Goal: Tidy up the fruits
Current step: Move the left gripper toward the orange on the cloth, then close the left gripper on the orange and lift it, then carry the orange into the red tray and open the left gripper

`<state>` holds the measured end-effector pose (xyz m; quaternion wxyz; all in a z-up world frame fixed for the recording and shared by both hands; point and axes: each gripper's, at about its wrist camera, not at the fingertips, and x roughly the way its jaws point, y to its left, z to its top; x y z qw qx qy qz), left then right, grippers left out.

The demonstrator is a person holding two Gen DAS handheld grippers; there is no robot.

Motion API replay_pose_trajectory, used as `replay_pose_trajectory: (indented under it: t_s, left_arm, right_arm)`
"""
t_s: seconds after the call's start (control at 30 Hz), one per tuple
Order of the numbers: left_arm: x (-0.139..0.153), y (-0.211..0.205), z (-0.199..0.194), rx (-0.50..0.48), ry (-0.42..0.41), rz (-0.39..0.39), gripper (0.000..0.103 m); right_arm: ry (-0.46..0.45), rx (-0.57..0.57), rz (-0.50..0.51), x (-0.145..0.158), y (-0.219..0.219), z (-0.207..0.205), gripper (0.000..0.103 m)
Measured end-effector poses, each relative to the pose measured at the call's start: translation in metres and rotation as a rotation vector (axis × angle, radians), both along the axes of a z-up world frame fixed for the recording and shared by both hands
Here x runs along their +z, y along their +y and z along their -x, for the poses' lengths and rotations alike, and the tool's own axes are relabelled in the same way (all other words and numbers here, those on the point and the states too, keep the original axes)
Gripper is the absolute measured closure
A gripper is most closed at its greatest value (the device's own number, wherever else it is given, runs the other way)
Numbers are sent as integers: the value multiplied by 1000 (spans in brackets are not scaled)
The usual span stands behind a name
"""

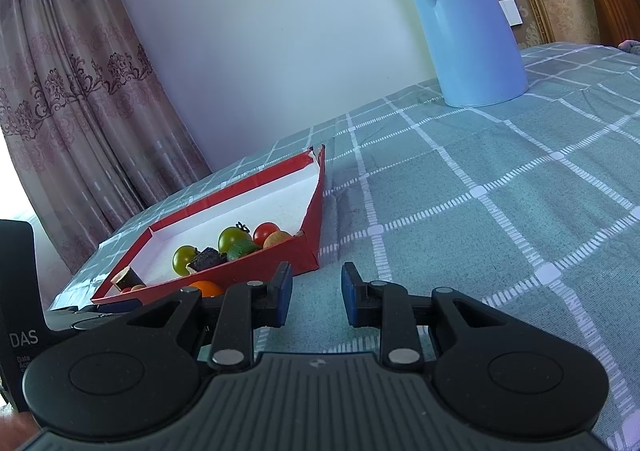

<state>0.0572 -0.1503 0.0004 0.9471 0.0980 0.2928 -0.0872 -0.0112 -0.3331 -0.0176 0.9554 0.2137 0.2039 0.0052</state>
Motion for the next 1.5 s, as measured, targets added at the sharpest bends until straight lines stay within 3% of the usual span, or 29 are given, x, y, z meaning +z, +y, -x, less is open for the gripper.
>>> replay_pose_trajectory:
  t_s: [0.3,0.47,0.67,0.83,1.17,1.33,1.5]
  left_arm:
    - [0,0,0,-7,8,7,10]
    - [0,1,1,-28,13,19,20]
    - [3,4,7,-61,17,47,39]
    - [8,12,16,-89,3,74,64]
    - [13,52,23,-31,-20,89,66]
    - [25,80,30,5,-72,92,66]
    - [40,102,13,66,-115,85,66]
  right_arm:
    - [0,0,0,0,0,0,78]
    - [3,-5,0,-1,0,0,78]
    - [11,-10,3,-2,0,-1,78]
    - [15,-15,6,-1,0,-1,78]
    - [24,-23,10,-1,0,-2,78]
    - [29,-26,24,0,2,-2,78]
    - [66,-2,75,1,13,-9,78]
